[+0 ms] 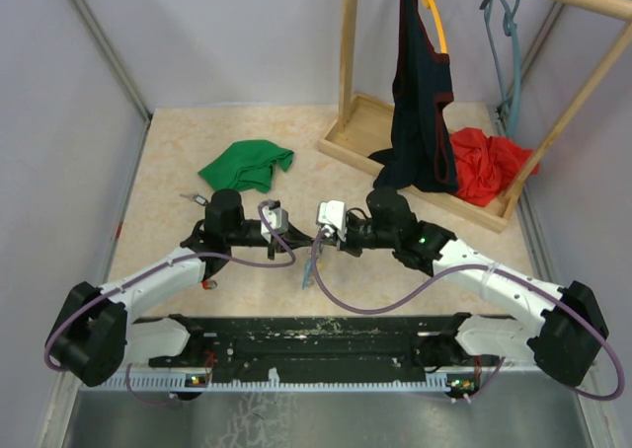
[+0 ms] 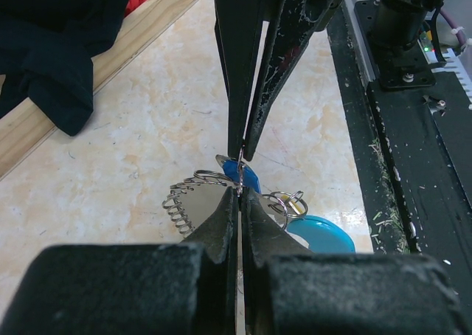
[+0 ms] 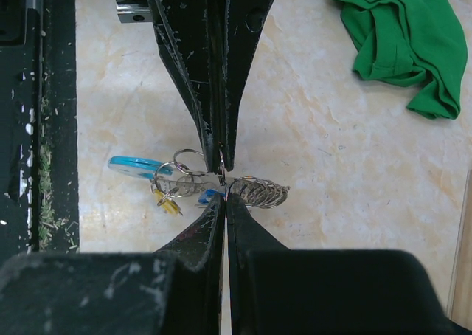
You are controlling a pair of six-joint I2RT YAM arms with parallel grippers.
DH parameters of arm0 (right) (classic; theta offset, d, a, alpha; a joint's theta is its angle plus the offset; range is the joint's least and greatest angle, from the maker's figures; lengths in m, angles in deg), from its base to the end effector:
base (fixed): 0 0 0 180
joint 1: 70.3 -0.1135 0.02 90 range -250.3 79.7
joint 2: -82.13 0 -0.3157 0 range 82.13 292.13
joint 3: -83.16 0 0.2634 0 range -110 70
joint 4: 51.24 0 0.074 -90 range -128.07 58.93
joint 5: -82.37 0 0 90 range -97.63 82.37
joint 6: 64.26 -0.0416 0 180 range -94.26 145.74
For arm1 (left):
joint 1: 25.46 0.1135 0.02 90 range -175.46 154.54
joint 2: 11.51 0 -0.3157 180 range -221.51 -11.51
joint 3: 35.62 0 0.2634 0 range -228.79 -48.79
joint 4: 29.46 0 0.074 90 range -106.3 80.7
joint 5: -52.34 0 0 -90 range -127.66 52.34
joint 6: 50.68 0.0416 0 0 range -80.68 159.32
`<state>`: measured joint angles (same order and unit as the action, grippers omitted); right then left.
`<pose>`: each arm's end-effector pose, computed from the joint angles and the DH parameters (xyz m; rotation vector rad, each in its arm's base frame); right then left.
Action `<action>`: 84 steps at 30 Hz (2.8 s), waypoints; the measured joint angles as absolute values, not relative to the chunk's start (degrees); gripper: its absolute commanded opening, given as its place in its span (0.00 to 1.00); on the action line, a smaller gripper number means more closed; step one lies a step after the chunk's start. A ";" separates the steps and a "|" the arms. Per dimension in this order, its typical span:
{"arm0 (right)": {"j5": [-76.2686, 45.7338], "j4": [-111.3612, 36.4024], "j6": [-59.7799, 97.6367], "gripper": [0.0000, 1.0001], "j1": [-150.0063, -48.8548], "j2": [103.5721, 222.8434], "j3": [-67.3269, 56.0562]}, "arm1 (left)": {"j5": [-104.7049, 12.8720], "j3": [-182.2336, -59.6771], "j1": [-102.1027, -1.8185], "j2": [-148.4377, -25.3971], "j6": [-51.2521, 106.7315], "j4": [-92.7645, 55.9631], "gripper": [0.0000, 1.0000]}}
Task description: Put the keys on the keyring
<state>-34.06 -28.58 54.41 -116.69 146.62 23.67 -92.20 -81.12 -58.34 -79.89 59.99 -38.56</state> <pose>0.1556 0.1901 0.3238 -1.4749 1.4436 0.6645 0.1846 -0.1597 0.2812 1.3682 1.1982 -1.0049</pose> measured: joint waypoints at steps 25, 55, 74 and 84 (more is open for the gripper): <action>-33.28 -26.41 53.58 0.00 -116.69 146.35 22.30 | -91.24 -81.12 -58.48 -79.72 60.42 -38.56 0.00; -34.48 -26.46 52.55 0.00 -116.69 146.38 22.30 | -92.02 -81.12 -58.48 -79.72 60.38 -38.65 0.00; -34.43 -26.41 52.51 0.00 -116.69 146.79 22.30 | -92.64 -81.12 -58.48 -79.72 60.42 -38.71 0.00; -33.60 -26.06 52.51 0.00 -116.69 146.79 22.30 | -91.85 -81.10 -58.48 -79.54 60.42 -38.82 0.00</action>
